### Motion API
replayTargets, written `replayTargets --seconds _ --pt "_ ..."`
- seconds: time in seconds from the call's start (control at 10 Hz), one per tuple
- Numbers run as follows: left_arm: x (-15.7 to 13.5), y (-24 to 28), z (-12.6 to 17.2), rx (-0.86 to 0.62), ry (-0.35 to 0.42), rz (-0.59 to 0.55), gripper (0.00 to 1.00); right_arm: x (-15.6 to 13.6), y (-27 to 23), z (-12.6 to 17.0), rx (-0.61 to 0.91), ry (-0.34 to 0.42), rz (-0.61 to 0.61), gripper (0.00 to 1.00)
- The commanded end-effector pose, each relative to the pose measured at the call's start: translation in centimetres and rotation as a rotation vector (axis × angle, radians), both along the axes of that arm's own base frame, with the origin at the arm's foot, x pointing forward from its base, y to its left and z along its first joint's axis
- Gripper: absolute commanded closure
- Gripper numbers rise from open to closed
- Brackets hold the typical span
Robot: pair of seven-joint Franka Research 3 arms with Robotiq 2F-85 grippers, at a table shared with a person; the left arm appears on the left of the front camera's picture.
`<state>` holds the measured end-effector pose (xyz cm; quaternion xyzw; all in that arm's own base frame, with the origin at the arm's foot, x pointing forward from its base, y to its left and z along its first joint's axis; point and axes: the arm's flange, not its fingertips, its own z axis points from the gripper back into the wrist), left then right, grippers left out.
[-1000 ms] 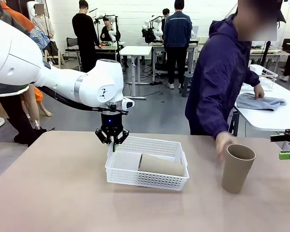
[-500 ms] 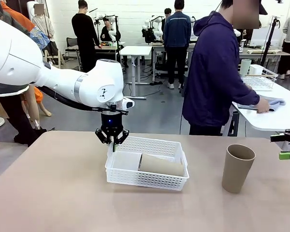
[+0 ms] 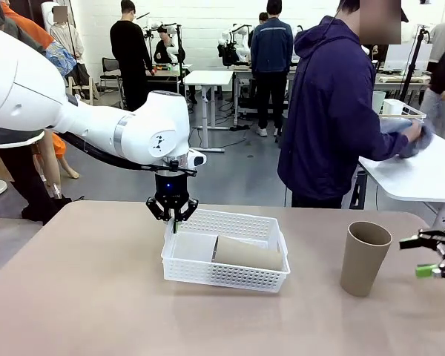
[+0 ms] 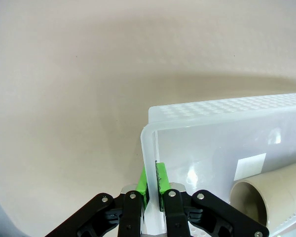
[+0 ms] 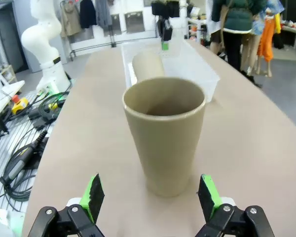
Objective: Clean and organize the cups into the basket.
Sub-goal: Pick up the Reusable plastic cup from the right side of the table and stack it inside the Organizing basket in the center of the table.
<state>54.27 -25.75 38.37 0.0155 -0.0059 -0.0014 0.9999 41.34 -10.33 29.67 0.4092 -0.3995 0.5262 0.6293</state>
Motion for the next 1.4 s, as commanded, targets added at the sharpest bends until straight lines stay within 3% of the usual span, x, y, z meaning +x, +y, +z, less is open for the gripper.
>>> replayTargets --seconds 0.0,0.5,1.3 --pt "-0.1 0.0 0.1 0.002 -0.002 -0.003 1.0 1.6 0.2 -1.7 -0.036 0.004 0.044 0.0" --pt "-0.1 0.0 0.1 0.002 -0.002 -0.003 1.0 4.1 1.2 -4.8 -0.014 0.035 0.049 0.0" --pt "-0.1 0.0 0.1 0.002 -0.002 -0.003 1.0 6.6 7.0 -5.2 0.06 0.054 0.138 0.0"
